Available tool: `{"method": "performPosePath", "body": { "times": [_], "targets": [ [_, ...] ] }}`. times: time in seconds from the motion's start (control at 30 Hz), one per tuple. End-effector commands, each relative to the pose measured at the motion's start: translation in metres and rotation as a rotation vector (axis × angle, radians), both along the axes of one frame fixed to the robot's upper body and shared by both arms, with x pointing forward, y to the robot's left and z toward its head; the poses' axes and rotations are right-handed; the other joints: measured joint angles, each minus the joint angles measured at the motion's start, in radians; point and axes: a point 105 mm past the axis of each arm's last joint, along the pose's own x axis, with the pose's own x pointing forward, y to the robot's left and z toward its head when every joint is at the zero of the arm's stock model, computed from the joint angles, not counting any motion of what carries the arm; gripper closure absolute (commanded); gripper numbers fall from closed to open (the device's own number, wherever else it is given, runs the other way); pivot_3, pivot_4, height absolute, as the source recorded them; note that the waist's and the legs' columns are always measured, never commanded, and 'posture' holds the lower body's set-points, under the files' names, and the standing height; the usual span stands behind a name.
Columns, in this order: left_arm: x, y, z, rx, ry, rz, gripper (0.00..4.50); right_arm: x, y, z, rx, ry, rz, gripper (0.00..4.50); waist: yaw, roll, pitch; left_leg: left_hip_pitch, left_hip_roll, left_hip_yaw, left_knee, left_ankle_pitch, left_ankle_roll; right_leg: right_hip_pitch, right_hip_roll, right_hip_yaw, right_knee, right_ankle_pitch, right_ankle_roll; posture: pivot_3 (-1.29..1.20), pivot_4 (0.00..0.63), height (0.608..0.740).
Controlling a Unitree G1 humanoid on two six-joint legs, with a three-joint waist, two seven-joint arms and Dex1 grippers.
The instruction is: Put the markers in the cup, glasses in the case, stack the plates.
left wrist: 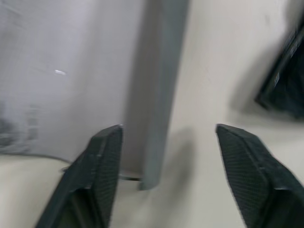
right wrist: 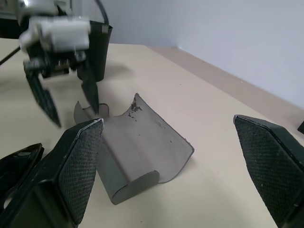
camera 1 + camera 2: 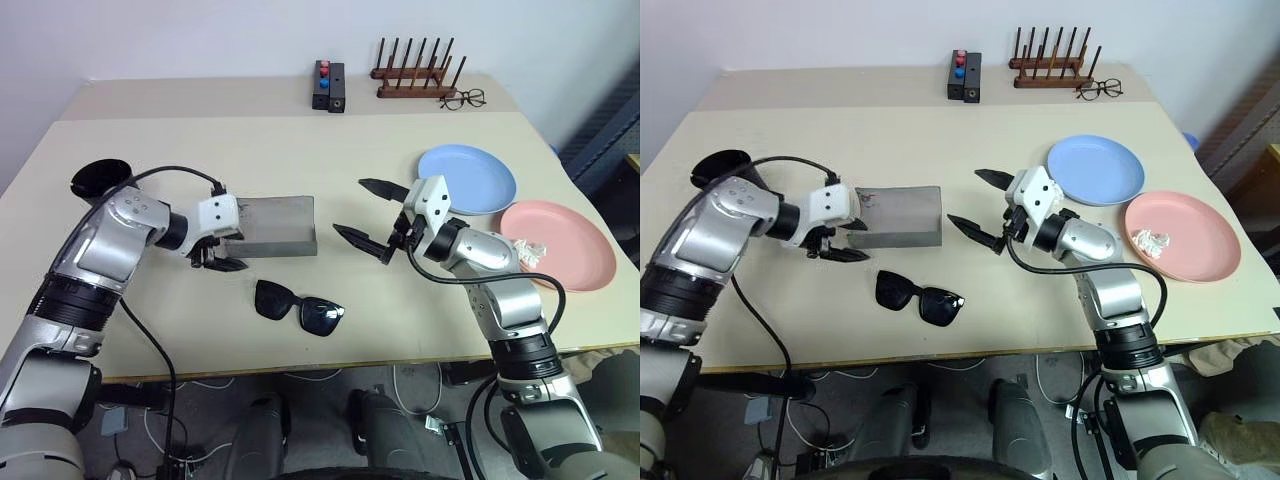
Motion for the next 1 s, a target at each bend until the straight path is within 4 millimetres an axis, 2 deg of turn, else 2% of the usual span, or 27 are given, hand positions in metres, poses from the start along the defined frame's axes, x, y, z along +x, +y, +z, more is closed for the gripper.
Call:
{"method": "performPosePath", "body": {
  "times": [0.03, 0.2, 0.33, 0.47, 0.7, 0.87, 1.0],
  "targets": [
    [-0.005, 0.001, 0.029, -0.094, -0.066, -0.002, 1.33, -0.004, -0.004, 0.014, 0.012, -0.055, -0.004, 0.00, 0.000, 0.000, 0.000, 0.000, 0.000, 0.000, 0.000, 0.000, 0.000, 0.000, 0.000, 0.000, 0.000, 0.000, 0.000, 0.00, 0.150, 0.740],
    [-0.017, -0.016, 0.035, -0.160, -0.014, -0.134, 1.33, -0.004, -0.012, 0.012, 0.002, -0.047, -0.016, 0.00, 0.002, 0.000, 0.000, 0.000, 0.000, 0.000, 0.000, 0.000, 0.000, 0.000, 0.000, 0.000, 0.000, 0.000, 0.000, 0.00, 0.150, 0.740],
    [-0.033, -0.025, 0.020, -0.091, 0.171, -0.279, 1.33, -0.010, -0.031, 0.001, -0.031, -0.011, -0.042, 0.00, 0.005, 0.000, 0.000, 0.000, 0.000, 0.000, 0.000, 0.000, 0.000, 0.001, 0.000, 0.000, 0.000, -0.001, -0.001, 0.00, 0.150, 0.740],
    [-0.023, -0.035, 0.015, -0.044, 0.197, -0.339, 1.33, -0.024, -0.049, -0.011, -0.083, 0.044, -0.036, 0.00, 0.010, 0.000, 0.000, 0.000, -0.001, 0.000, 0.001, 0.000, 0.000, 0.001, 0.000, 0.000, -0.001, -0.001, -0.002, 0.00, 0.150, 0.740],
    [-0.002, -0.068, 0.008, -0.006, 0.211, -0.445, 1.33, -0.059, -0.090, -0.022, -0.198, 0.142, 0.000, 0.00, 0.015, 0.000, 0.000, 0.000, -0.001, 0.000, 0.003, -0.001, 0.001, 0.002, 0.000, 0.001, -0.001, -0.001, -0.002, 0.00, 0.150, 0.740],
    [-0.004, -0.079, -0.002, 0.015, 0.235, -0.508, 1.33, -0.066, -0.111, -0.020, -0.238, 0.149, -0.049, 0.00, 0.012, 0.000, 0.000, 0.000, 0.000, 0.000, 0.005, -0.002, 0.004, 0.002, 0.001, 0.002, -0.001, -0.001, -0.002, 0.00, 0.150, 0.740],
    [-0.009, -0.083, -0.010, 0.038, 0.254, -0.553, 1.33, -0.069, -0.114, -0.016, -0.243, 0.138, -0.078, 0.00, 0.017, 0.000, 0.000, -0.001, 0.000, 0.000, 0.008, -0.003, 0.006, 0.002, 0.001, 0.002, 0.000, -0.002, -0.002, 0.00, 0.150, 0.740]
  ]
}}
